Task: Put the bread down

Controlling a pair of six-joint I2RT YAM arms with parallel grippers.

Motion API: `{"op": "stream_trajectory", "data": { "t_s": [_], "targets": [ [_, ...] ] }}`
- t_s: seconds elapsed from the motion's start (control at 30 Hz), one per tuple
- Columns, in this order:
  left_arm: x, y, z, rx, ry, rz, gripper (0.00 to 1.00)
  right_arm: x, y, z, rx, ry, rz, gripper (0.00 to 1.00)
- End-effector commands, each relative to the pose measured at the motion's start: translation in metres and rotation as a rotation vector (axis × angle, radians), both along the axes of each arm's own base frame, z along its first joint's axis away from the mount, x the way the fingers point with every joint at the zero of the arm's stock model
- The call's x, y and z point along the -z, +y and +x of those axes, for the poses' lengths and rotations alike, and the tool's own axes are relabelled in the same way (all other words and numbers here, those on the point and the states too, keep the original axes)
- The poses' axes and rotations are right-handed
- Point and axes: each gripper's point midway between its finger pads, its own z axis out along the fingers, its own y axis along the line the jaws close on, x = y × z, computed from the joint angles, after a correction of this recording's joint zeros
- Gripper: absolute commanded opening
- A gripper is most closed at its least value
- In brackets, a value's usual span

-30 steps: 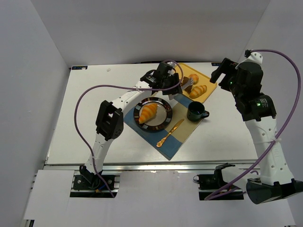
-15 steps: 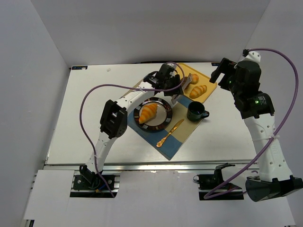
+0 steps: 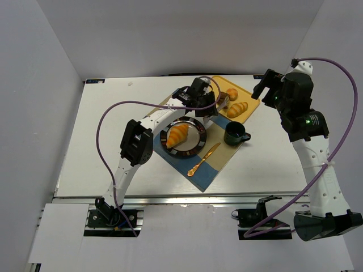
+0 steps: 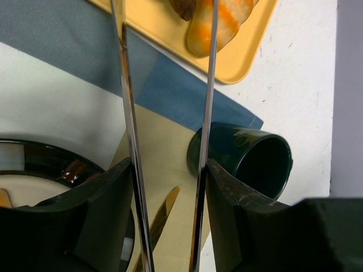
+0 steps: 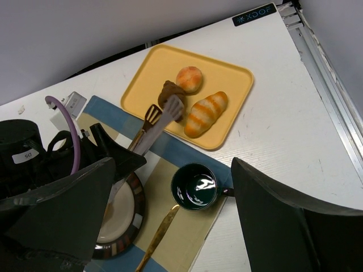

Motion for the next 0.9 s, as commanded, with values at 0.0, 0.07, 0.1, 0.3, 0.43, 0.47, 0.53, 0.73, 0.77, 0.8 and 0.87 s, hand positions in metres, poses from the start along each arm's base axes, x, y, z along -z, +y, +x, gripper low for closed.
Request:
{"op": "stream_trajectory", "data": {
  "t_s": [0.0, 0.07, 0.1, 0.3, 0.43, 0.47, 0.53, 0.73, 0.77, 0.8, 0.87],
  "targets": [
    [-0.025, 0.002, 0.000, 0.008, -0.037, -0.006, 0.61, -0.017, -0.002, 0.005, 0.000, -0.066, 0.000, 0.89],
    [-0.021, 0.005, -0.002, 0.011, -0.031, 0.015, 0.60, -0.017, -0.002, 0.004, 0.000, -0.066, 0.000, 0.89],
    [-0.018, 0.007, -0.004, 0.014, -0.024, 0.020, 0.60, -0.016, -0.002, 0.004, 0.002, -0.066, 0.002, 0.89],
    [-0.011, 0.001, -0.002, 0.020, -0.017, 0.000, 0.60, -0.013, -0.003, 0.002, 0.005, -0.060, 0.004, 0.89],
    [-0.009, -0.005, 0.003, 0.017, -0.020, -0.016, 0.60, -0.013, -0.003, 0.002, 0.003, -0.058, 0.004, 0.89],
    [-0.012, -0.007, 0.004, 0.018, -0.028, -0.026, 0.59, -0.013, -0.003, 0.002, 0.001, -0.058, 0.004, 0.89],
    [-0.008, -0.009, 0.006, 0.019, -0.022, -0.029, 0.59, -0.012, -0.003, 0.003, -0.001, -0.055, 0.002, 0.89],
    [-0.005, -0.013, 0.006, 0.025, -0.017, -0.046, 0.41, -0.013, -0.001, 0.006, -0.005, -0.054, 0.003, 0.89],
    [-0.006, -0.013, 0.006, 0.023, -0.019, -0.045, 0.35, -0.013, -0.001, 0.006, -0.007, -0.056, 0.002, 0.89],
    [-0.007, -0.012, 0.006, 0.021, -0.019, -0.043, 0.30, -0.014, -0.002, 0.007, -0.006, -0.057, 0.001, 0.89],
    [-0.014, -0.007, 0.006, 0.014, -0.031, -0.026, 0.25, -0.014, -0.001, 0.007, -0.009, -0.057, 0.002, 0.89]
  ]
}}
